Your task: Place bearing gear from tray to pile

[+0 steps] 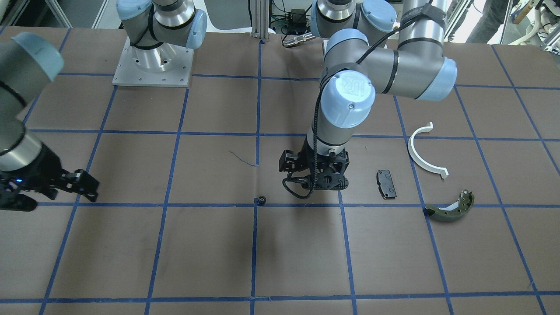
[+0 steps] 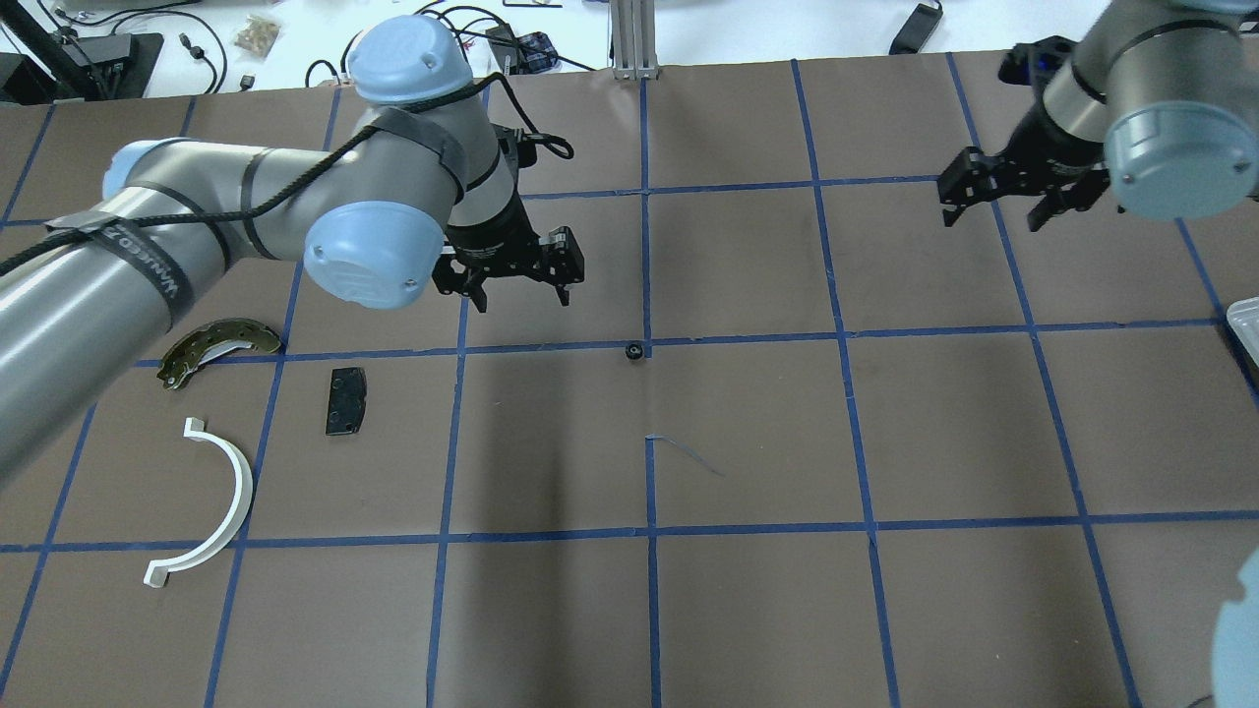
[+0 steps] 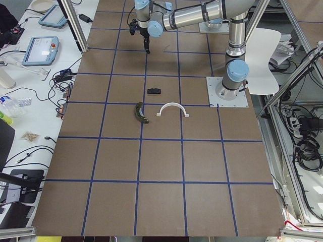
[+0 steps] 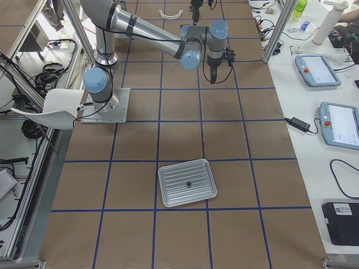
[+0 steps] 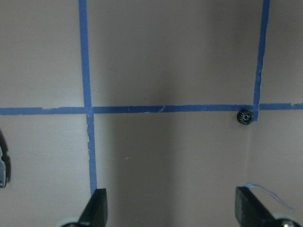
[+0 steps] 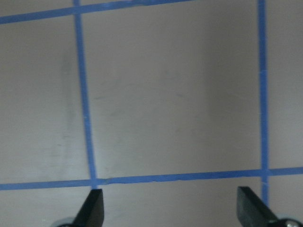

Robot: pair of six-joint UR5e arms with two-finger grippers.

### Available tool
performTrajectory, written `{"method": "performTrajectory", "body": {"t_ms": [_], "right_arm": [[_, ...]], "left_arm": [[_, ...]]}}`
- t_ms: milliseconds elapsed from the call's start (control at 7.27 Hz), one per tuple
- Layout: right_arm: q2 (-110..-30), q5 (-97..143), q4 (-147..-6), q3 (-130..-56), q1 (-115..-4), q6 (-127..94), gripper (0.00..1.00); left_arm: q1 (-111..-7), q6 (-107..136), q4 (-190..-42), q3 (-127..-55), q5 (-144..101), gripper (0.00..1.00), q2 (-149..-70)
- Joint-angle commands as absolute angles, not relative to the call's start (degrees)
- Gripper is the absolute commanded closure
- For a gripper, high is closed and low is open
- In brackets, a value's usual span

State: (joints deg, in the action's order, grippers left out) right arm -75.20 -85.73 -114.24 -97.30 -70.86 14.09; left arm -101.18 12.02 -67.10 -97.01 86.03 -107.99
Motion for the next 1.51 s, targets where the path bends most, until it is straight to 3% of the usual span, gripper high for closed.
{"method": "performTrajectory", "body": {"t_ms": [0, 688, 825, 1101, 1238, 1376], "right_arm": [[-75.41, -87.52, -113.38, -97.38, -56.92, 30.07, 0.00], [-67.44, -89.03, -122.47, -97.29, -38.43, 53.49, 0.01], [-64.19, -88.95, -124.69, -97.29, -36.76, 55.79, 0.05], [-60.57, -88.94, -127.96, -96.94, -33.41, 60.44, 0.19], [-60.38, -89.03, -128.06, -96.94, -33.22, 60.73, 0.30], [-60.21, -89.03, -128.67, -96.94, -33.22, 60.38, 0.30]], "left_arm": [[-104.32, 15.81, -58.23, -97.12, 86.13, 0.02, -114.06], [-110.03, 21.60, -50.81, -96.68, 88.59, 0.03, -121.28], [-110.21, 21.36, -50.28, -96.77, 88.68, 0.04, -121.72], [-110.56, 20.83, -50.19, -96.86, 90.60, 0.25, -121.73], [-110.83, 20.74, -50.19, -97.20, 90.88, 0.25, -121.73], [-111.70, 20.83, -50.19, -97.29, 90.97, 0.25, -121.73]]}}
